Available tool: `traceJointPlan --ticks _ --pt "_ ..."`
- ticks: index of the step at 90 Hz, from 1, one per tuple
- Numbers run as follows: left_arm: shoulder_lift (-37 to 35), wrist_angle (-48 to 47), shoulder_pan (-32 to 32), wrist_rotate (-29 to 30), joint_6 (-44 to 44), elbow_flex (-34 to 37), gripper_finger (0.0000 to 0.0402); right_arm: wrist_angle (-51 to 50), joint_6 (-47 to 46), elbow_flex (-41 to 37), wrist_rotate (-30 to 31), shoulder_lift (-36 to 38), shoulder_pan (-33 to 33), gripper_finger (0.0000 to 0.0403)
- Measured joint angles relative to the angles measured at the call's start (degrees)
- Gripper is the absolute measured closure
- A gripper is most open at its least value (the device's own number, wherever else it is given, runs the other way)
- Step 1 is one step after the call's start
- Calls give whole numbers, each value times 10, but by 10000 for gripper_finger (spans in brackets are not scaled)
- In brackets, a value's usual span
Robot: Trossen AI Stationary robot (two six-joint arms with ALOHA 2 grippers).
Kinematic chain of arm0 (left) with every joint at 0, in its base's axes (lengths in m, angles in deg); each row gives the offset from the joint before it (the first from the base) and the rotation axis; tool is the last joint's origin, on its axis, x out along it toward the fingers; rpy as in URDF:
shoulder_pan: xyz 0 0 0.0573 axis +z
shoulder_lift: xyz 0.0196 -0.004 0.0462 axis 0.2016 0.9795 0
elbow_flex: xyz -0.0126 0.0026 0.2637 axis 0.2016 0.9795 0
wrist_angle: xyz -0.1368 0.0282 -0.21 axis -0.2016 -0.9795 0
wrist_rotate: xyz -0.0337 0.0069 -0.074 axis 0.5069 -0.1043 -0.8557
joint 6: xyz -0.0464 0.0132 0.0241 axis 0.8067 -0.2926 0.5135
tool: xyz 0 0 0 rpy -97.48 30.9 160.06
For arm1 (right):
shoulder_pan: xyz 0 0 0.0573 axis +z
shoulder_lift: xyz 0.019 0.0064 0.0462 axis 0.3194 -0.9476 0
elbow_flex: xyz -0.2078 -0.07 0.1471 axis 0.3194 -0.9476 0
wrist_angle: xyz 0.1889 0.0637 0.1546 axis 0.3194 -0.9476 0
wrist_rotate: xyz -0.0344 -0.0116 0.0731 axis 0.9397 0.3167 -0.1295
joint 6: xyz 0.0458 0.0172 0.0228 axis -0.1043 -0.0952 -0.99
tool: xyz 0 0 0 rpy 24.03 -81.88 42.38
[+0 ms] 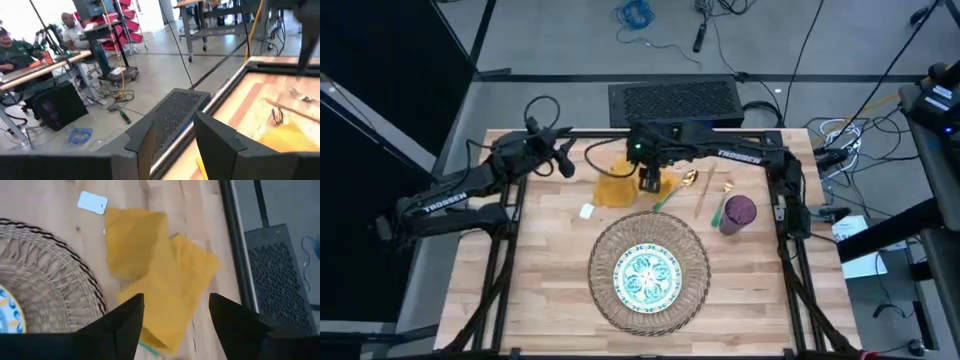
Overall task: Set table place
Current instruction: Fold the yellow table napkin
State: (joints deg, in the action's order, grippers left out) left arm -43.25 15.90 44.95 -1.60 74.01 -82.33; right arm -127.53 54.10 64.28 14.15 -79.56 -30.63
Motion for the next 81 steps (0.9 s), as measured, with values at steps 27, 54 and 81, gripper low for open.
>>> traceJointPlan --ticks 27,54,81 --pt "74 -6 -5 -208 14 0 281 -122 -86 0 91 92 -2 199" --pt "194 18 -37 -256 -58 0 281 -150 -97 0 102 175 12 199" --pt "297 6 -38 -251 -91 -64 281 -162 -105 -29 103 257 20 200"
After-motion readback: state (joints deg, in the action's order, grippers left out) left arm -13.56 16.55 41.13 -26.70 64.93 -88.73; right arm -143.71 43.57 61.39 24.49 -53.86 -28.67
